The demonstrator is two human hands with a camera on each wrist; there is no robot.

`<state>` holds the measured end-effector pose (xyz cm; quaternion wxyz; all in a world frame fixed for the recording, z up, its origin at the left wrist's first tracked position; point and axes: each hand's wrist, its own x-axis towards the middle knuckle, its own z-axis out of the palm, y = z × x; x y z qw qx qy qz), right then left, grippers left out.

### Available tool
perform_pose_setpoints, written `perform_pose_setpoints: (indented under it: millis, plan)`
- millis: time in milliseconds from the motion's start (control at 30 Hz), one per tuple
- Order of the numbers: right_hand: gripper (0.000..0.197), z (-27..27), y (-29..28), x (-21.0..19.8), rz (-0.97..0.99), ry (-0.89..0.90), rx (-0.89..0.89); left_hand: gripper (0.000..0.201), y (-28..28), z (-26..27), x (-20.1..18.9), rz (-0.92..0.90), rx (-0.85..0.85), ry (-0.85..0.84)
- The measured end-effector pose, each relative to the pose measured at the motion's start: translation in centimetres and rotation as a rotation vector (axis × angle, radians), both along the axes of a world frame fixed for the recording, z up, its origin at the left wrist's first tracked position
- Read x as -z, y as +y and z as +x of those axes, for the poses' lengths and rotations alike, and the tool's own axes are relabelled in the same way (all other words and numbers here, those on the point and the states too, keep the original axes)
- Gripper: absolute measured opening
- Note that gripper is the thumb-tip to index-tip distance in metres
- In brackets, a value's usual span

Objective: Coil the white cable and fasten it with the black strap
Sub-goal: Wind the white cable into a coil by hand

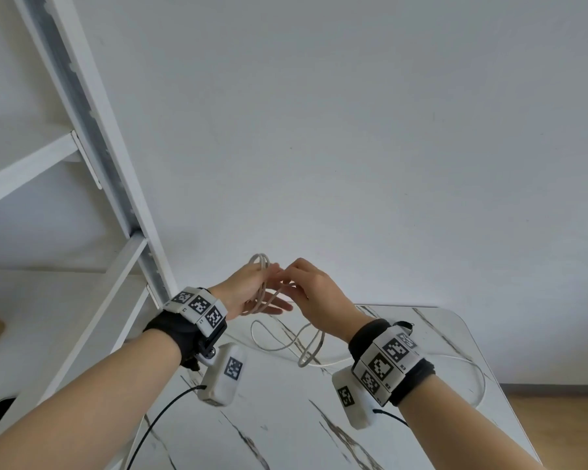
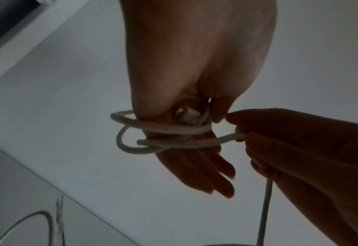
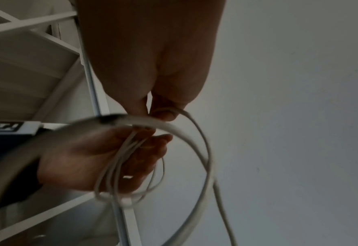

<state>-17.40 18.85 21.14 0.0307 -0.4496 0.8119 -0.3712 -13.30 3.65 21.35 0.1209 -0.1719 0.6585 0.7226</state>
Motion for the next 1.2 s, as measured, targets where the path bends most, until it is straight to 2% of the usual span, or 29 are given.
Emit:
perform_pose_setpoints:
  millis: [67,167,400,533,600,700,767,867,1000,1100,1200]
  plan:
    - [0.015,-0.7,0.1,-0.6,-0.003,-0.005,0.019,0.04,0.0,0.4,0.1,0.019,0.041,-0.033]
    - [0.015,-1.6,0.4,-1.3,0.032,0.019,0.028,0.044,0.1,1.1,0.1,0.042,0.063,-0.086]
    - [0.012,-2.2,0.5,-1.0,0.124,0.383,-0.11,0.051,0.1,2.3,-0.3,0.088,0.23,-0.14]
    - [0.011,-2.1,0.3,-0.1,0.114,0.459,-0.058,0.049,0.0,2.8,-0.9,0.154,0.291,-0.151]
    - [0.014,-2.1,0.1,0.5,0.105,0.434,-0.024,0.046,0.2,3.1,-1.4,0.139,0.363,-0.161]
    - [0.026,-1.9,0.0,0.9,0.09,0.283,0.052,0.039,0.5,3.2,-1.9,0.162,0.415,-0.144]
    - [0.032,-1.8,-0.2,1.2,0.084,0.155,0.121,0.036,0.9,3.0,-2.5,0.226,0.364,-0.1]
    - [0.027,-1.2,-0.6,1.2,0.073,0.027,0.169,0.041,1.2,2.5,-3.0,0.335,0.251,-0.027]
    - [0.017,-1.3,-1.0,2.0,0.239,0.01,0.226,0.042,1.4,2.0,-3.7,0.449,0.197,0.082]
    - [0.016,-1.6,-1.4,3.8,0.216,-0.002,0.276,0.035,1.7,1.5,-4.8,0.533,0.153,0.144]
    - [0.035,-1.5,-1.3,5.0,0.252,0.01,0.265,0.038,1.4,0.7,-5.2,0.618,0.064,0.166]
